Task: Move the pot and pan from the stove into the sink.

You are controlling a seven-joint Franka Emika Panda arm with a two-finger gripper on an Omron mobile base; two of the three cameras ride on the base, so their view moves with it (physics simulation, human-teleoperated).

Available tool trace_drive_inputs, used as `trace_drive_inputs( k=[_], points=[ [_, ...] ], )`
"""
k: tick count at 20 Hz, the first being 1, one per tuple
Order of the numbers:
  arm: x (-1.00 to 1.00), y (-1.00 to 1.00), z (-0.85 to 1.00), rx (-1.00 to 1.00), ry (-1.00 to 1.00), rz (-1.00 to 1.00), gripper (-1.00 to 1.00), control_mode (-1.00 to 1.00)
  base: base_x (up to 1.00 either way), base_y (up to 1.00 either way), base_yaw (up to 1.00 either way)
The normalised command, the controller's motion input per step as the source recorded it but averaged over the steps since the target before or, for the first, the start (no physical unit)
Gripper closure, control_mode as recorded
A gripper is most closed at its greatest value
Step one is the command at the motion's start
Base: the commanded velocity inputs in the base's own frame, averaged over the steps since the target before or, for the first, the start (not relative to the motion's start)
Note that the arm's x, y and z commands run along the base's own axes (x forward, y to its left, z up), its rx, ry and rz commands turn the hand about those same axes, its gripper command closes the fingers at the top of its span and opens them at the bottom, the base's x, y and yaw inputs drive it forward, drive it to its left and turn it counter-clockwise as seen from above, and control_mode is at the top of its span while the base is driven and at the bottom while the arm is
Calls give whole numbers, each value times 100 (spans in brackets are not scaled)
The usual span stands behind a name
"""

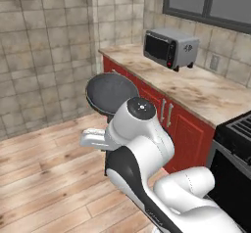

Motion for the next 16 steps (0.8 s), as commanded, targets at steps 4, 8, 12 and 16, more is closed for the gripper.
trace_drive_inputs(
  k=[4,8,12,16],
  points=[
    [0,0,0,0,0,0,100,100,-5,0,50],
    [0,0,0,0,0,0,100,100,-4,0,50],
    [0,0,0,0,0,0,100,100,-5,0,50],
    [0,0,0,0,0,0,100,100,-3,0,50]
  ],
)
